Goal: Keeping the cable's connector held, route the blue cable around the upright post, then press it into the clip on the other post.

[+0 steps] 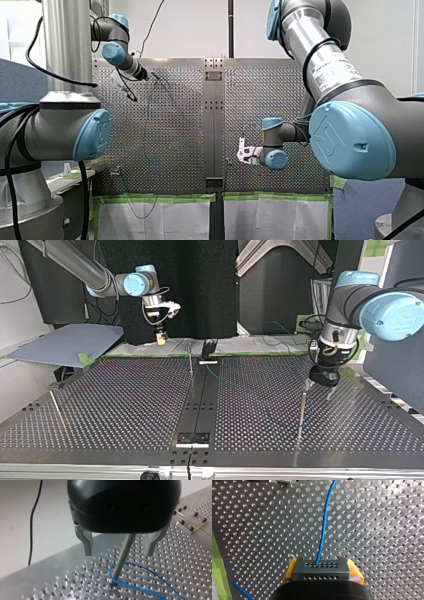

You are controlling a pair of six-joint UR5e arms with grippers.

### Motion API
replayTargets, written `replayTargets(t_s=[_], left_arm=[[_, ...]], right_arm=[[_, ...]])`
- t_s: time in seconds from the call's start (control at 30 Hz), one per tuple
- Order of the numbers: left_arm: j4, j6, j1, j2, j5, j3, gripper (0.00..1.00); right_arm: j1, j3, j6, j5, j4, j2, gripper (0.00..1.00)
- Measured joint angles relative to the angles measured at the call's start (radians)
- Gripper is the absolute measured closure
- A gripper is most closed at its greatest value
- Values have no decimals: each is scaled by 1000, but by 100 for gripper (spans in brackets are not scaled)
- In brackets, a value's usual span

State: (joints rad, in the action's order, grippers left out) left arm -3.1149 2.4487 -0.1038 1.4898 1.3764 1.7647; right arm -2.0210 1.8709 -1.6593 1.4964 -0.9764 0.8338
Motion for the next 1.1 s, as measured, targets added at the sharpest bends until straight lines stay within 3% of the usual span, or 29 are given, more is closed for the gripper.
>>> replayTargets(t_s=[0.2,0.53,0.8,1.1], left_arm=[[-48,-48,8,-50,35,0,0],[-133,-132,21,-125,12,-14,0],[-196,-196,44,-97,23,-73,0],[-275,-274,76,-41,88,-113,0]], right_arm=[[0,0,-2,0,-2,0,100],[0,0,-4,1,-2,0,100],[0,0,-5,1,-4,0,100],[0,0,-7,1,-9,0,100]])
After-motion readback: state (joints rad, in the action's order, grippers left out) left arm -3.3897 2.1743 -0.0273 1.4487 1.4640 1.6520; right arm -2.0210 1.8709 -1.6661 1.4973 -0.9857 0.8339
